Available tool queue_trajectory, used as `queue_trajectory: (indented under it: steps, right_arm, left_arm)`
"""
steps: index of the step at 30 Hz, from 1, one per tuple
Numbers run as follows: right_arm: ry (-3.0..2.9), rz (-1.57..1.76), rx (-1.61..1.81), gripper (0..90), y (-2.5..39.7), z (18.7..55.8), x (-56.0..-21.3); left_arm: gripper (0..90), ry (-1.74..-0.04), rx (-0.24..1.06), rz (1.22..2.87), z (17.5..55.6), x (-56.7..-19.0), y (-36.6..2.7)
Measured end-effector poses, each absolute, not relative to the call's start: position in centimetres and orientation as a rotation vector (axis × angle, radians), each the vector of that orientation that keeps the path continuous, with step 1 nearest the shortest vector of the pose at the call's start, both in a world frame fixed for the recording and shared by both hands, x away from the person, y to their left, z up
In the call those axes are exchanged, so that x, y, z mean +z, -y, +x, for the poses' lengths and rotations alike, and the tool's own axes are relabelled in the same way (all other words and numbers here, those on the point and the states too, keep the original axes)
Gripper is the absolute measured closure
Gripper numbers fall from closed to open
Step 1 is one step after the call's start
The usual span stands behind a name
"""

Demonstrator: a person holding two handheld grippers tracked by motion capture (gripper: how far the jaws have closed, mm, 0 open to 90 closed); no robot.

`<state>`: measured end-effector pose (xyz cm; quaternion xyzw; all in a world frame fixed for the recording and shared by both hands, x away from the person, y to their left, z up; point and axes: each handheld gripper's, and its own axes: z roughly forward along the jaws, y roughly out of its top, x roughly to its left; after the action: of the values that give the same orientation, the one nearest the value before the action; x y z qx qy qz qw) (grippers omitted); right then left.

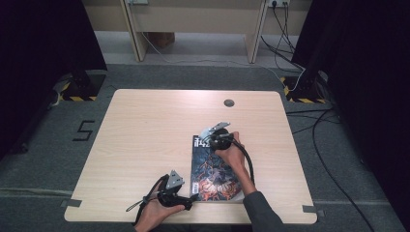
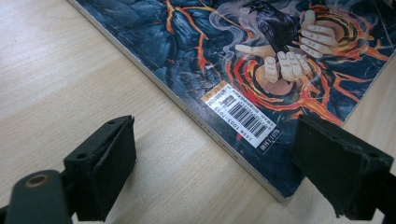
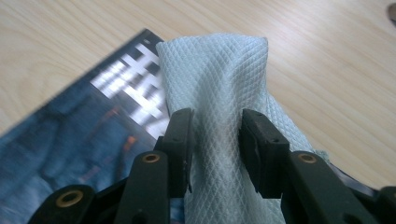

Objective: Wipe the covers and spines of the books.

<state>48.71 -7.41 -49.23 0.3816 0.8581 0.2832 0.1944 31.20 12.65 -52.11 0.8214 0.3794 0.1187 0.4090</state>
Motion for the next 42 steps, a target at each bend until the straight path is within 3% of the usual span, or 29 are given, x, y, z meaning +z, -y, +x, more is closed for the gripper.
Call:
queue_trajectory:
  steps: [13,35,42]
  right_arm:
    - [-2.466,0.962,0.775,62.0,4.0,48.9,-49.1]
    - [-2.600,0.777,0.783,61.9,3.5,44.2,-48.8]
    - [-2.564,0.868,0.815,58.9,5.7,44.8,-49.0]
  left_arm:
    - [12.7,-0.957,0.302,2.066,31.2,-52.1,-12.6]
    - [12.7,-0.960,0.305,2.063,31.1,-52.1,-12.6]
    - [12.7,-0.958,0.304,2.065,31.1,-52.1,-12.7]
